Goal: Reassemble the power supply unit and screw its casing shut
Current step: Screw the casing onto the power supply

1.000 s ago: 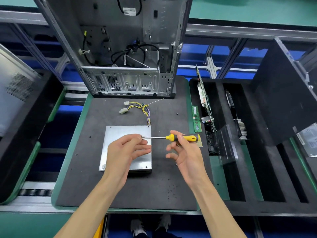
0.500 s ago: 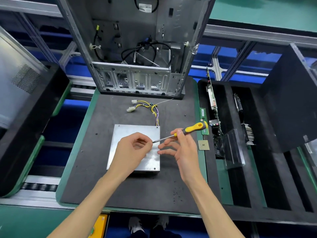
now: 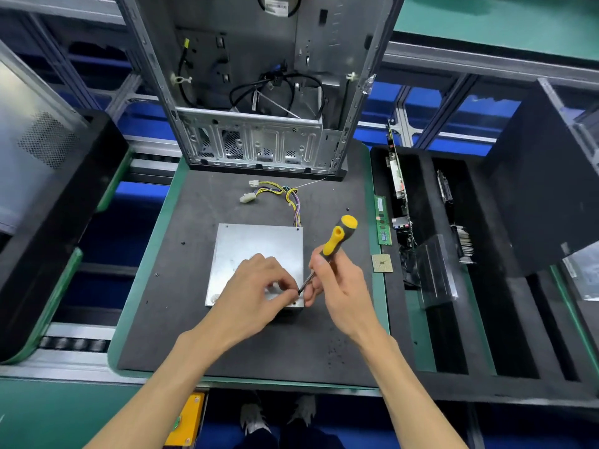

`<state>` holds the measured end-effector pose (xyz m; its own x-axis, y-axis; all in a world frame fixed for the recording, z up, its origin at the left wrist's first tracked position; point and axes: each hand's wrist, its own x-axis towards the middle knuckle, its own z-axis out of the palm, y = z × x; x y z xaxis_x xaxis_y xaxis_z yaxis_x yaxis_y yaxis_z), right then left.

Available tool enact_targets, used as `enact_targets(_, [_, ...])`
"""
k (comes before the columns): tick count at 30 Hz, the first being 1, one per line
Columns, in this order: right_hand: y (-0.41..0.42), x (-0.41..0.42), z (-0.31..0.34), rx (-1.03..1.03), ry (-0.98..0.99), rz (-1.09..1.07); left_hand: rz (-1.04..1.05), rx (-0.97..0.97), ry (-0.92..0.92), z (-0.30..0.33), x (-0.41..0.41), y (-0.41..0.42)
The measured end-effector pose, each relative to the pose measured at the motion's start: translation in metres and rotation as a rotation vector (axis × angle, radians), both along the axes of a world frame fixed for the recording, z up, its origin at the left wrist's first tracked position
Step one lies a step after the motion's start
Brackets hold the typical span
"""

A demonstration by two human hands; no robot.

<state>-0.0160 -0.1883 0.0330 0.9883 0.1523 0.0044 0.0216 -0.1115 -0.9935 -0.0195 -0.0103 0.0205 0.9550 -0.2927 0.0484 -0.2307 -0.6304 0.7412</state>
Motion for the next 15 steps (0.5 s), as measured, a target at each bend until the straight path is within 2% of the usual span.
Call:
enact_targets(7, [0.002,-0.012,-0.003,-0.095,-0.054,0.035,-0.037,0.073,-0.098,-0.009,-0.01,0.002])
enact_targets(15, [0.004,-0.01,-0.009,-0.227,-0.086,0.106,-0.002,0.059,-0.095,-0.021,-0.01,0.002])
